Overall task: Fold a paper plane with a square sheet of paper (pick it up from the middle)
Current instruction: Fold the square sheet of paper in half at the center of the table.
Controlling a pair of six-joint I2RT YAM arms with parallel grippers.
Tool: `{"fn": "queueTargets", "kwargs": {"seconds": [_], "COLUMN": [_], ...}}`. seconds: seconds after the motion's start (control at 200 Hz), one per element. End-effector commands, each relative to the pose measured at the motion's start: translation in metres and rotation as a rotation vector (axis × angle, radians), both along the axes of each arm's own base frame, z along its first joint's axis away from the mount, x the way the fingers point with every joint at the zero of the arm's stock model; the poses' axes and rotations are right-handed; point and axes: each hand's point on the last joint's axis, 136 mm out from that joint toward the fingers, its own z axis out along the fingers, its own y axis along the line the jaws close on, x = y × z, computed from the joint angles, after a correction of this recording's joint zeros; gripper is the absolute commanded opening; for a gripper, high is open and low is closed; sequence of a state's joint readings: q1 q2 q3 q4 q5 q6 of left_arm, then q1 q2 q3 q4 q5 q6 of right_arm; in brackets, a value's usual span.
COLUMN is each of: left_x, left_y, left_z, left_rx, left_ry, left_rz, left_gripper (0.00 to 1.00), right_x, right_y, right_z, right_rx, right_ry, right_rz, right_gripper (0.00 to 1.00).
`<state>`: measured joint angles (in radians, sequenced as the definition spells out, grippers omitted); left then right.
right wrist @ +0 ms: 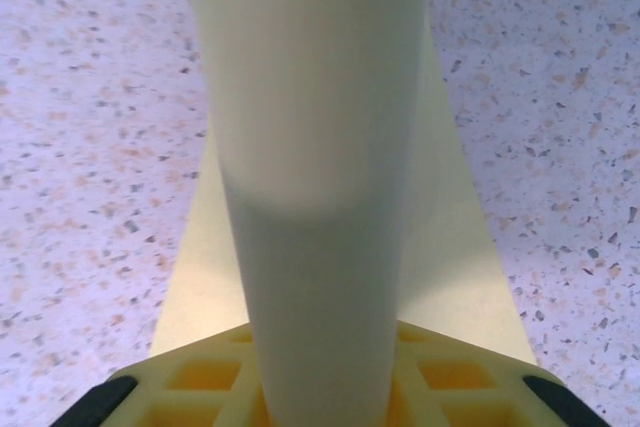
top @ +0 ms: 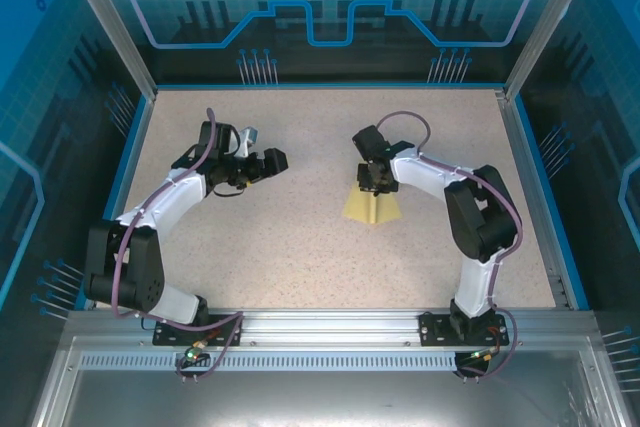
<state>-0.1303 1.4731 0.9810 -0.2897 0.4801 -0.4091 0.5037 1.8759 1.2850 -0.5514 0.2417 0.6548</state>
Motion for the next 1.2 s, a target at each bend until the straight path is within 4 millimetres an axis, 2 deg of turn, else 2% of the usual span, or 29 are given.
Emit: {"fn": "queueTargets", "kwargs": {"seconds": [0.0, 0.105, 0.285, 0.34, 0.43, 0.495, 0.6, 0.685, 0.8, 0.93, 1.195], "left_x": [-0.004, -0.008, -0.019, -0.024, -0.030, -0.034, -0.038, -0.040, -0.043, -0.046, -0.055], "left_y": [0.000, 0.006, 0.016, 0.017, 0.014, 0.012, 0.010, 0.008, 0.001, -0.011, -0.050], "left_z": [0.024, 0.033, 0.059, 0.067, 0.079, 0.085, 0.086, 0.079, 0.069, 0.057, 0.033], "left_rx": [-0.015, -0.019, -0.026, -0.028, -0.043, -0.061, -0.077, -0.090, -0.123, -0.139, -0.160], "left_ry": [-0.028, -0.029, -0.060, -0.073, -0.089, -0.096, -0.095, -0.077, -0.053, -0.037, -0.009], "left_rz": [-0.011, 0.015, 0.038, 0.037, 0.026, 0.014, 0.004, 0.003, -0.007, -0.020, -0.087], "left_gripper": [0.99, 0.99, 0.99, 0.99, 0.99, 0.99, 0.99, 0.99, 0.99, 0.99, 0.98], "right_x": [0.001, 0.001, -0.005, -0.009, -0.015, -0.022, -0.034, -0.044, -0.058, -0.067, -0.081], "right_y": [0.027, 0.052, 0.110, 0.125, 0.142, 0.148, 0.145, 0.133, 0.117, 0.099, 0.070], "right_z": [0.031, 0.054, 0.102, 0.111, 0.118, 0.110, 0.088, 0.062, 0.039, 0.022, -0.007], "right_rx": [0.113, 0.232, 0.568, 0.666, 0.814, 0.856, 0.849, 0.816, 0.752, 0.719, 0.668], "right_ry": [-0.049, -0.079, -0.108, -0.098, -0.078, -0.039, 0.027, 0.083, 0.129, 0.154, 0.224], "right_rz": [0.037, 0.070, 0.164, 0.196, 0.232, 0.262, 0.293, 0.289, 0.300, 0.307, 0.341], "right_gripper": [0.27, 0.26, 0.26, 0.26, 0.26, 0.26, 0.26, 0.26, 0.26, 0.27, 0.27]}}
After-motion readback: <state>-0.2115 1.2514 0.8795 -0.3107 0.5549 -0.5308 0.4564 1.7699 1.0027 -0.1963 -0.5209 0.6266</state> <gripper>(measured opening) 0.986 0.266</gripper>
